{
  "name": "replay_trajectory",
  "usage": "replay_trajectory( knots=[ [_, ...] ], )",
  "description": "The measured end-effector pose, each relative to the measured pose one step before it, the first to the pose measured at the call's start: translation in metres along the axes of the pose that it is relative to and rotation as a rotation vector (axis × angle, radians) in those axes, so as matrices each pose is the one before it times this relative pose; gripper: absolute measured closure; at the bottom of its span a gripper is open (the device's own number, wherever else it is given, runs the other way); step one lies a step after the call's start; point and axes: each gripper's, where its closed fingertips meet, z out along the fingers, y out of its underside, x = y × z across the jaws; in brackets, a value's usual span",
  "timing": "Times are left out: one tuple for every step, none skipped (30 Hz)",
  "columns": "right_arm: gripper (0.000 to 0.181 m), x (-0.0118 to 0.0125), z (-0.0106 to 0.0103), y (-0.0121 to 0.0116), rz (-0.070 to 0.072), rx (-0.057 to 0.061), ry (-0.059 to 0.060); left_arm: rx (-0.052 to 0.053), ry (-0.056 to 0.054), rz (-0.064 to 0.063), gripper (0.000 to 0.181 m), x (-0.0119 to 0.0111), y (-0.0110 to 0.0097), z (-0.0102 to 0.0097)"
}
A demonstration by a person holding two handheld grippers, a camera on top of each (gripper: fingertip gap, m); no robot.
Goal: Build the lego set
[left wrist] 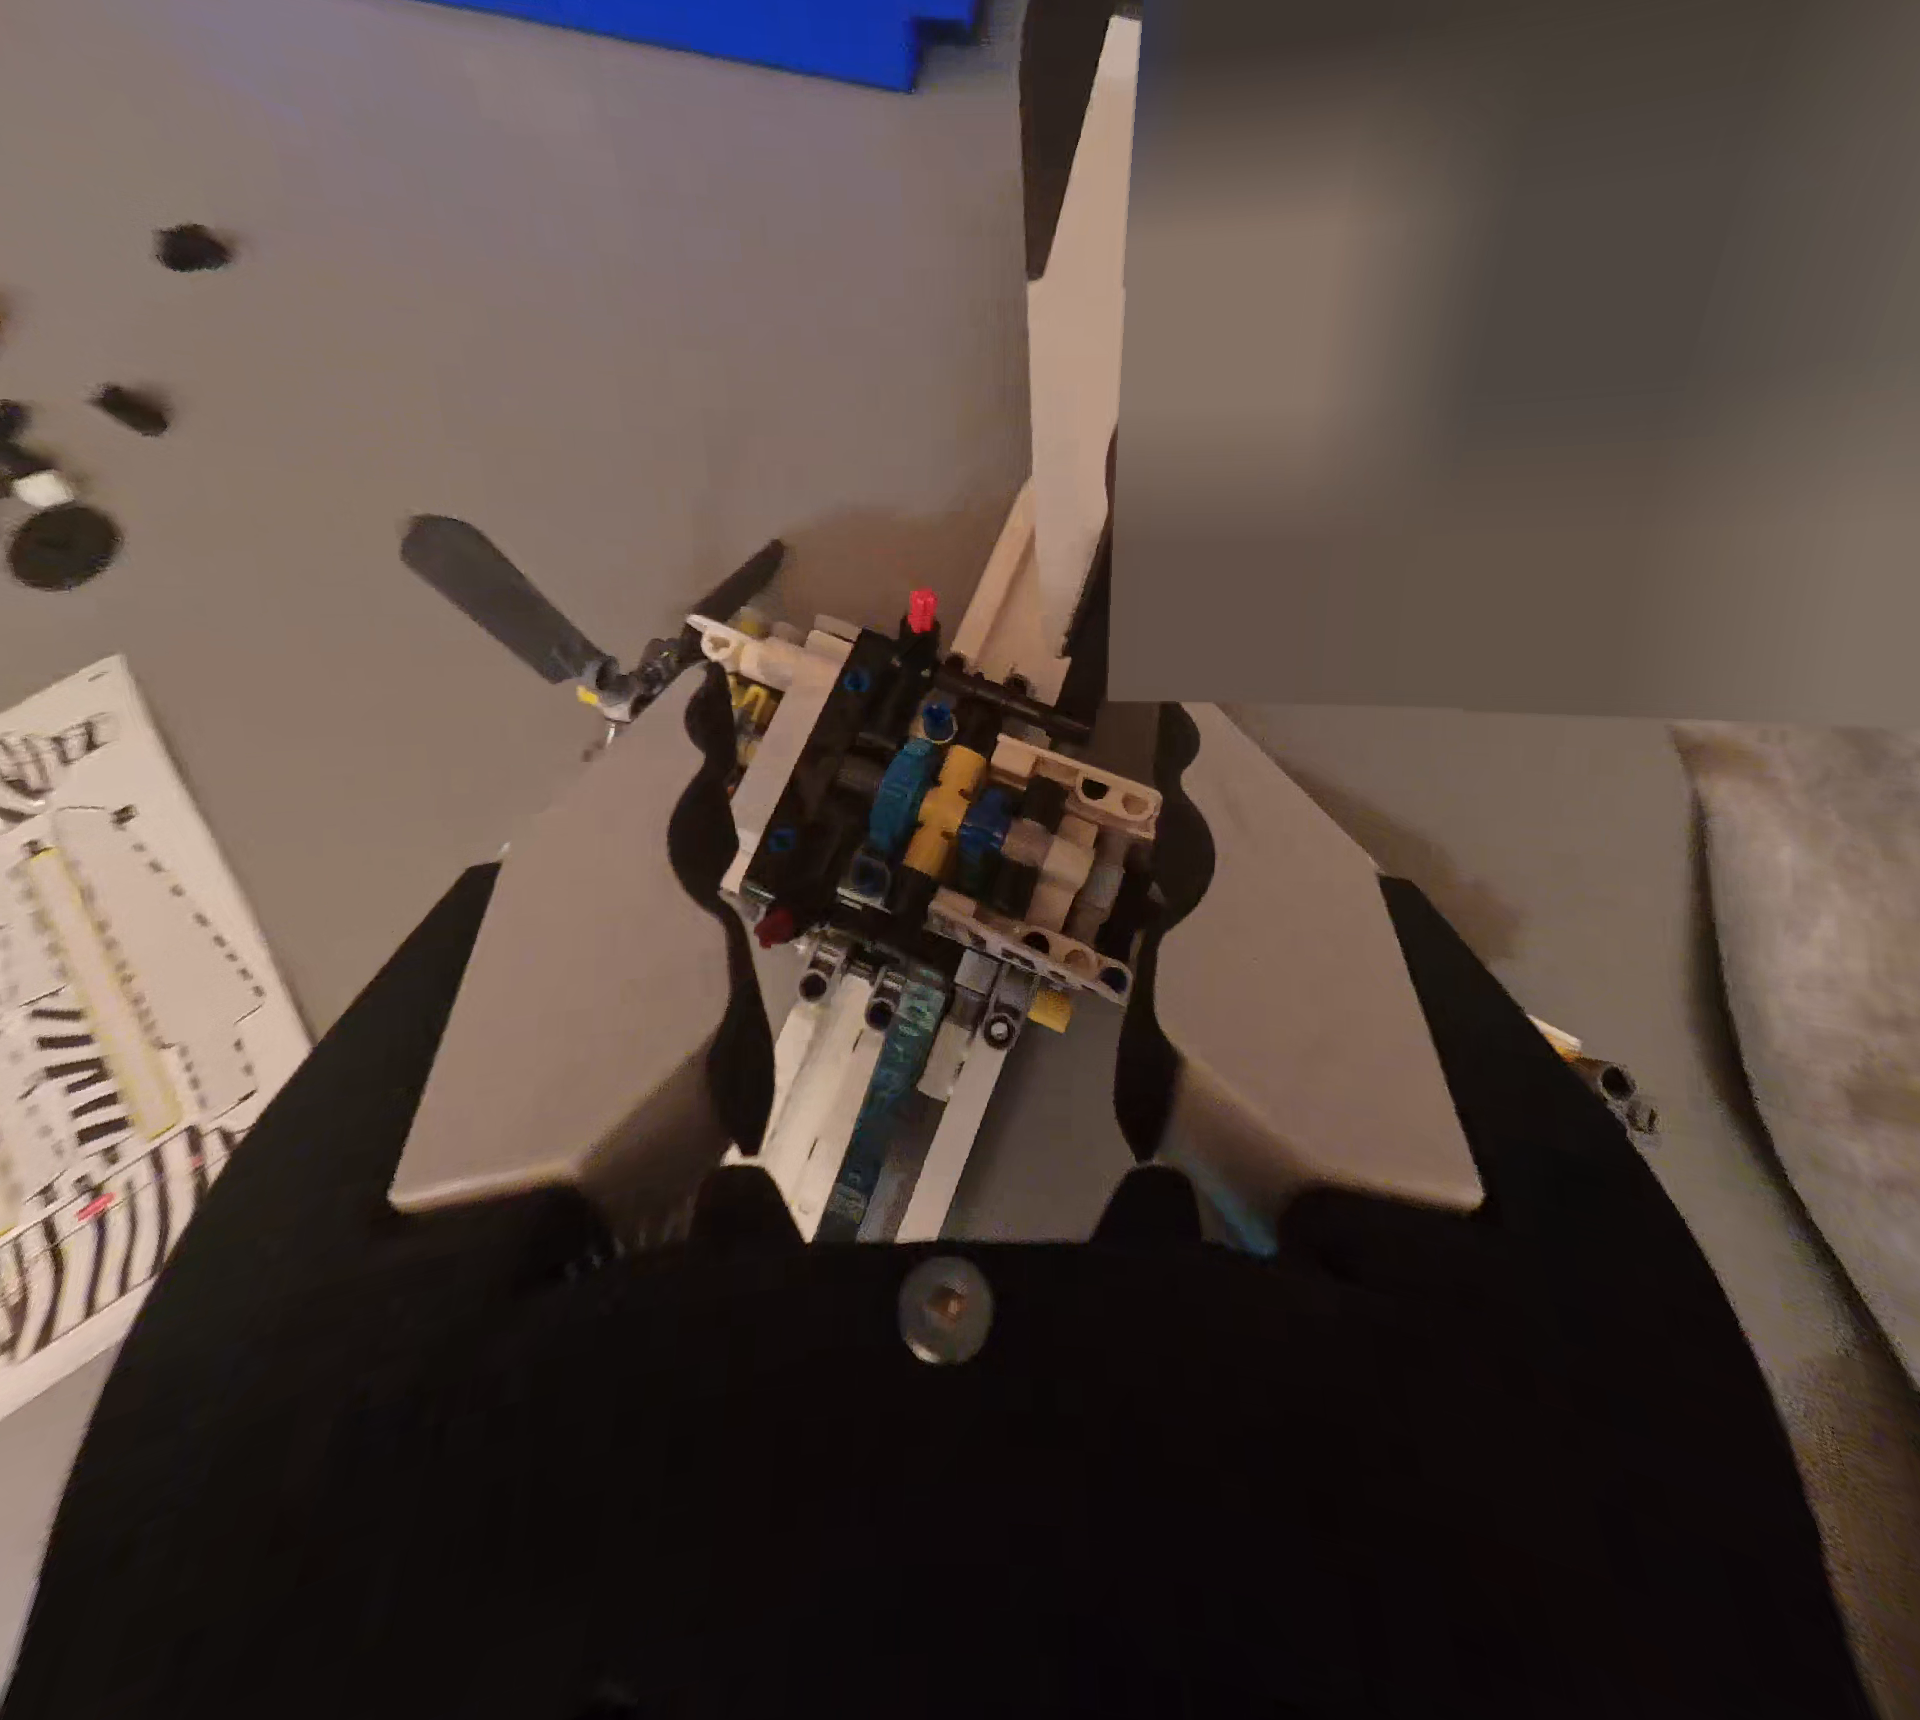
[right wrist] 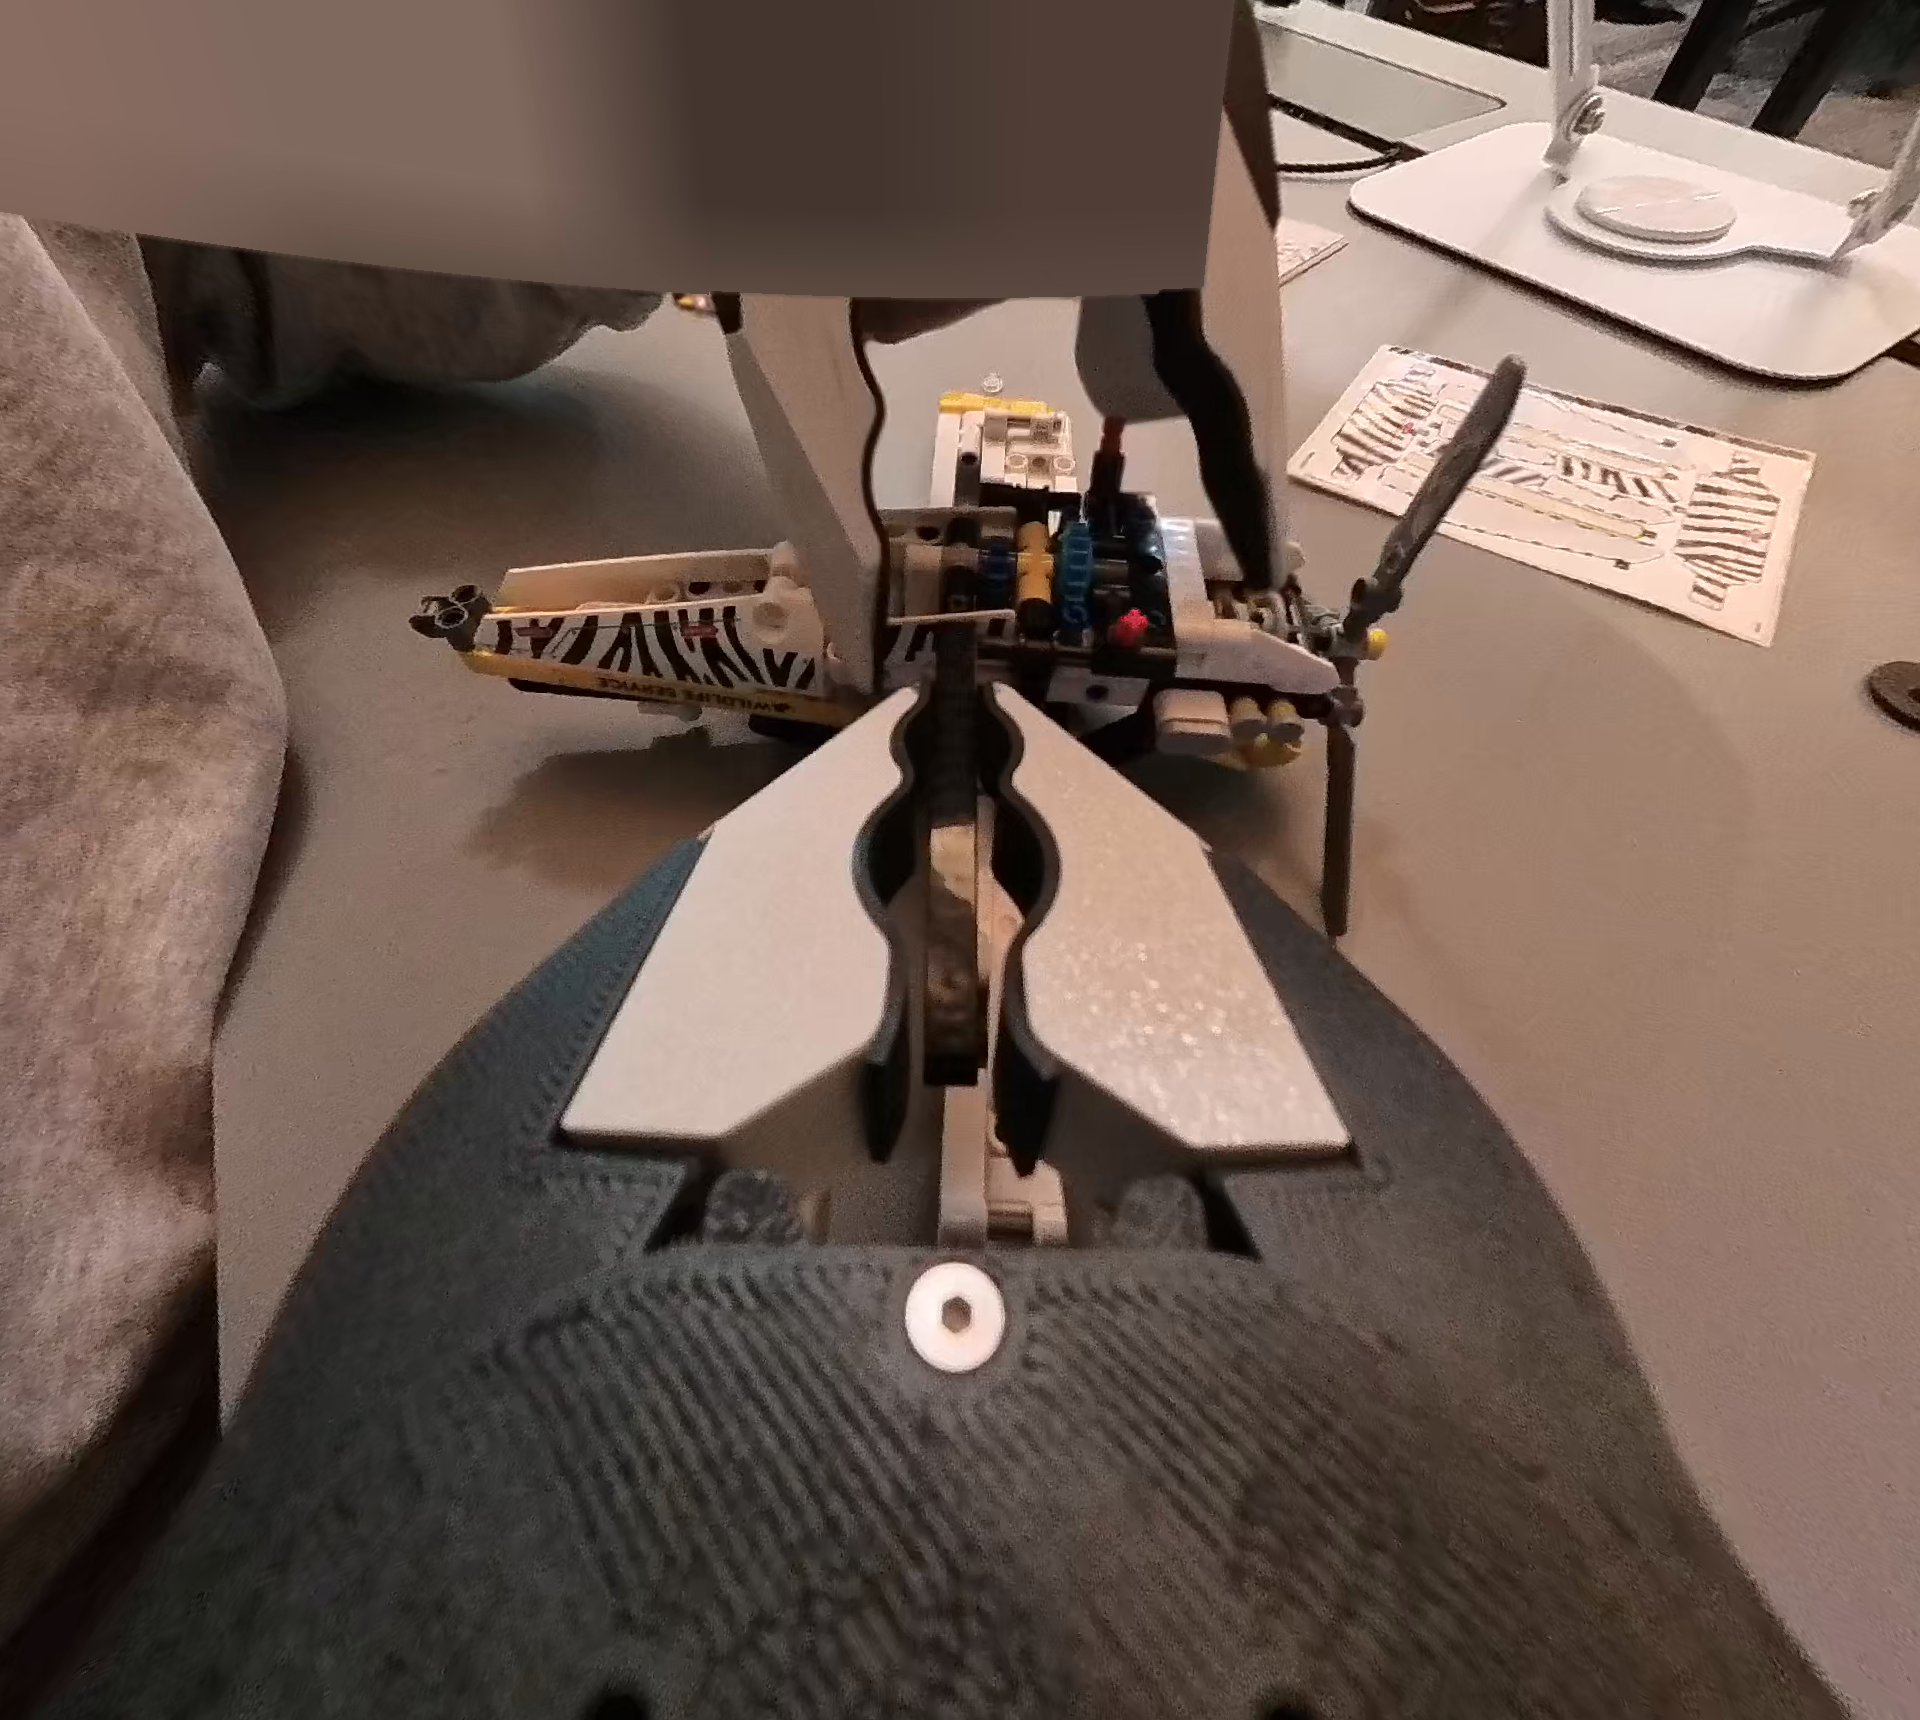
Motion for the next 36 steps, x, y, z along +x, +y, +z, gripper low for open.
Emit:
replay_trajectory(
  knots=[
    [0.175, 0.00012, -0.00011, -0.00007, 0.0007, 0.0029, -0.0002, -0.0117, 0.0228, -0.0112, 0.103, 0.00002, 0.00159, 0.00162],
    [0.175, 0.00016, -0.00015, 0.00007, -0.0016, 0.0019, 0.0015, -0.0136, 0.0174, -0.0112, 0.106, -0.0001, 0.00231, 0.00138],
    [0.175, 0.00009, 0.0001, -0.00001, -0.0016, 0.0018, 0.0023, -0.013, 0.0106, -0.0116, 0.11, -0.00052, 0.00257, 0.00132],
    [0.175, 0.00017, -0.00004, 0.00014, -0.0027, 0.0009, 0.0027, 0.0007, -0.002, -0.0067, 0.111, -0.00155, 0.00063, 0.00047],
    [0.175, 0.0001, -0.00011, -0.00007, -0.0018, 0.002, 0.0016, 0.0067, -0.0003, -0.0018, 0.113, -0.0006, -0.00013, -0.00015],
    [0.175, 0.00005, 0.00004, -0.00006, 0.0007, 0.0023, 0.0, 0.0054, 0.0011, -0.0014, 0.114, -0.00027, 0.00006, -0.00009],
    [0.175, 0.00018, -0.00003, 0.00005, 0.0007, 0.0005, -0.0005, 0.0055, 0.0024, -0.0017, 0.114, -0.00013, -0.00003, -0.00003],
    [0.175, 0.00019, 0.00003, -0.00006, -0.002, 0.0004, 0.0003, 0.0051, 0.0022, -0.0006, 0.114, -0.00006, -0.00004, 0.00002],
    [0.175, 0.00012, 0.00013, 0.00001, -0.0033, -0.0004, 0.0019, 0.0037, 0.0025, -0.0008, 0.114, -0.00006, 0.0001, -0.00002],
    [0.175, 0.0001, 0.00022, 0.00014, -0.005, -0.0009, 0.004, 0.0014, 0.0032, -0.0007, 0.114, -0.00007, 0.00017, -0.00038],
    [0.176, 0.00024, 0.00017, -0.00002, -0.0071, -0.0002, 0.008, 0.0004, 0.0029, -0.0015, 0.114, -0.00033, 0.00025, -0.00044],
    [0.176, 0.00014, 0.00042, -0.00011, -0.0078, -0.0003, 0.0108, 0.0015, 0.0039, -0.0032, 0.114, -0.00016, 0.00018, -0.00034],
    [0.176, -0.00003, 0.00034, 0.00008, -0.0084, -0.0011, 0.0112, 0.002, 0.0053, -0.0037, 0.114, 0.00002, 0.00005, -0.00025],
    [0.175, -0.00007, 0.00041, -0.00008, -0.0078, -0.0011, 0.0114, 0.0028, 0.0041, -0.0014, 0.114, -0.00002, -0.00002, -0.00005],
    [0.175, -0.00006, 0.00037, -0.00002, -0.0058, -0.0007, 0.0104, 0.0031, 0.003, 0.0003, 0.114, 0.00008, -0.0001, -0.00006],
    [0.175, -0.00003, 0.00023, 0.00008, -0.0018, -0.001, 0.0079, 0.003, 0.002, 0.0009, 0.114, 0.00013, -0.00009, 0.00013],
    [0.175, 0.00008, 0.00042, 0.00021, 0.0042, -0.0024, 0.0049, 0.0025, 0.0002, 0.0016, 0.114, -0.00001, -0.00008, 0.0002],
    [0.175, 0.00005, 0.00053, 0.00006, 0.0086, -0.0023, 0.0035, 0.0018, -0.0023, -0.0002, 0.114, -0.00006, -0.00004, 0.00025],
    [0.175, -0.00005, 0.00047, -0.0004, 0.0113, 0.001, 0.0038, -0.001, -0.0031, 0.0003, 0.114, -0.00014, 0.00029, -0.00032],
    [0.175, -0.00009, 0.00017, -0.00042, 0.0138, 0.0012, 0.0055, -0.0026, -0.0038, 0.002, 0.114, -0.00002, 0.00027, -0.00054],
    [0.175, 0.00008, 0.00012, 0.00001, 0.0119, -0.0015, 0.007, -0.0028, -0.0049, 0.0024, 0.114, -0.0003, 0.00046, -0.0003],
    [0.175, 0.00054, 0.00001, 0.00052, 0.0097, -0.0047, 0.0062, -0.0007, -0.0032, 0.0021, 0.114, -0.00023, 0.00013, -0.00002],
    [0.175, 0.00023, -0.00003, 0.00015, 0.0098, -0.0022, 0.0007, 0.0008, -0.0007, 0.0014, 0.114, -0.00023, 0.0001, 0.00026],
    [0.176, 0.00004, -0.00007, -0.00021, 0.0093, 0.0009, -0.004, 0.0021, 0.0002, 0.0034, 0.114, 0.0, 0.00003, -0.00001],
    [0.176, 0.00003, -0.00007, -0.00023, 0.0077, 0.0019, -0.0061, 0.0024, 0.0014, 0.0028, 0.114, -0.00014, 0.00018, -0.00011],
    [0.176, 0.00037, -0.00011, -0.00019, 0.0098, 0.0014, -0.0051, 0.0027, 0.0017, 0.0018, 0.114, -0.00007, 0.0, -0.0001],
    [0.176, 0.00017, -0.00036, -0.00013, 0.0099, 0.0014, -0.0079, 0.0036, -0.0001, 0.0022, 0.114, -0.0002, -0.00012, 0.00012],
    [0.176, 0.00007, -0.00014, 0.00013, 0.0112, 0.001, -0.0089, 0.0032, 0.0001, 0.0031, 0.115, -0.00009, -0.00003, 0.00008],
    [0.176, 0.00021, -0.00013, 0.00003, 0.0108, 0.0015, -0.0081, 0.0023, 0.0007, 0.0017, 0.115, -0.00014, -0.00013, 0.00008],
    [0.176, 0.00013, -0.0001, -0.00001, 0.0092, -0.0001, -0.007, 0.0018, 0.0004, 0.0037, 0.115, -0.00012, 0.00002, 0.00014],
    [0.176, 0.00016, -0.00021, 0.0, 0.0061, 0.0005, -0.005, 0.0021, 0.0003, 0.0033, 0.115, -0.00001, -0.00012, 0.00014],
    [0.176, 0.00021, -0.00013, -0.00007, 0.0035, 0.0002, -0.0031, 0.0016, 0.0001, 0.0035, 0.115, -0.00006, 0.00002, 0.00018],
    [0.176, 0.00029, 0.0, 0.00011, 0.0013, -0.0005, -0.0009, 0.0013, -0.0006, 0.0037, 0.116, -0.00017, 0.00006, 0.00015],
    [0.176, 0.00028, 0.00002, 0.00007, -0.0021, -0.0008, 0.0006, 0.0017, -0.0003, 0.0032, 0.116, -0.00014, -0.00013, 0.00018],
    [0.176, 0.00015, -0.00003, 0.0, -0.0034, -0.0007, 0.0, 0.0022, 0.001, 0.0018, 0.116, 0.00003, -0.00009, 0.00006],
    [0.176, 0.00024, -0.00005, 0.00005, -0.0005, -0.0007, -0.0021, 0.0013, 0.0008, 0.001, 0.116, 0.00005, -0.0002, 0.00027]
  ],
)
